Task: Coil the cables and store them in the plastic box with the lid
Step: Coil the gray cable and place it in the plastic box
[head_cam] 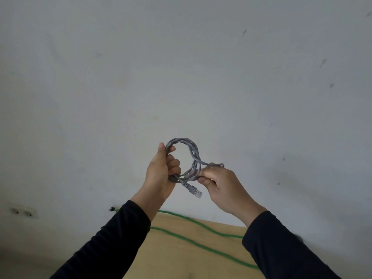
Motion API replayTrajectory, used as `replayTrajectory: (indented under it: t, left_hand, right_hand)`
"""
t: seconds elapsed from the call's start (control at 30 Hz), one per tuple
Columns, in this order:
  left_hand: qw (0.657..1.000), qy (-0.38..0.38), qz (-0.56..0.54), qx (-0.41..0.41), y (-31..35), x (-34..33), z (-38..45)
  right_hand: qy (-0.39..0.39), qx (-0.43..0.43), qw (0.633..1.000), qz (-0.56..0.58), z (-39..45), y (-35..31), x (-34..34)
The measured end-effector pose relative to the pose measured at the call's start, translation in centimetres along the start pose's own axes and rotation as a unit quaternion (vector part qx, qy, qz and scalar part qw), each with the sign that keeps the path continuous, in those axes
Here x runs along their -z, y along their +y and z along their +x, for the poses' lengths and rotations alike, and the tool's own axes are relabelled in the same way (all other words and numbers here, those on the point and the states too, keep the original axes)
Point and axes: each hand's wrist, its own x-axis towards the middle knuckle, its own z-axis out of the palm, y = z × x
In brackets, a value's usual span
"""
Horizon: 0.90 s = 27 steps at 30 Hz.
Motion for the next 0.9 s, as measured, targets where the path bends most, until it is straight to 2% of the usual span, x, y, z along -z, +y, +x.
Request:
replayTrajectory:
  t: [0.17, 0.27, 0.33, 0.47, 0.63, 0.77, 0.9]
  left_hand:
    - [1.0, -0.006, 0.014, 0.019, -0.3, -0.2, -0.1]
    - [0.999, 0.0, 0.037, 0.029, -0.9, -0.3, -0.3]
    - [0.998, 0.015, 0.045, 0.034, -1.6, -0.7, -0.8]
    - [0.997, 0.073, 0.006, 0.029, -2.5, -1.2, -0.6]
    - [0.995, 0.098, -0.036, 0.01, -2.4, -1.2, 0.0]
    - [0.993, 0.113, -0.041, 0.012, -1.8, -1.4, 0.1]
    - [0.99, 0.131, -0.053, -0.016, -0.5, -1.0, 0.4]
  right_hand:
    - [0.048, -0.059, 0.989, 0.128, 0.1, -0.2, -0.2]
    - [0.047, -0.08, 0.968, 0.233, 0.4, -0.7, -0.3]
    - [0.042, -0.078, 0.961, 0.261, 0.7, -1.3, -0.6]
    - [0.074, -0.082, 0.967, 0.232, 0.9, -2.1, -1.3]
    - [0.211, -0.054, 0.967, 0.132, 0.3, -2.1, -2.9]
    - [0.198, -0.046, 0.971, 0.124, 0.4, -1.8, -3.6]
    - [0.203, 0.028, 0.978, 0.035, -0.2, -1.7, -3.0]
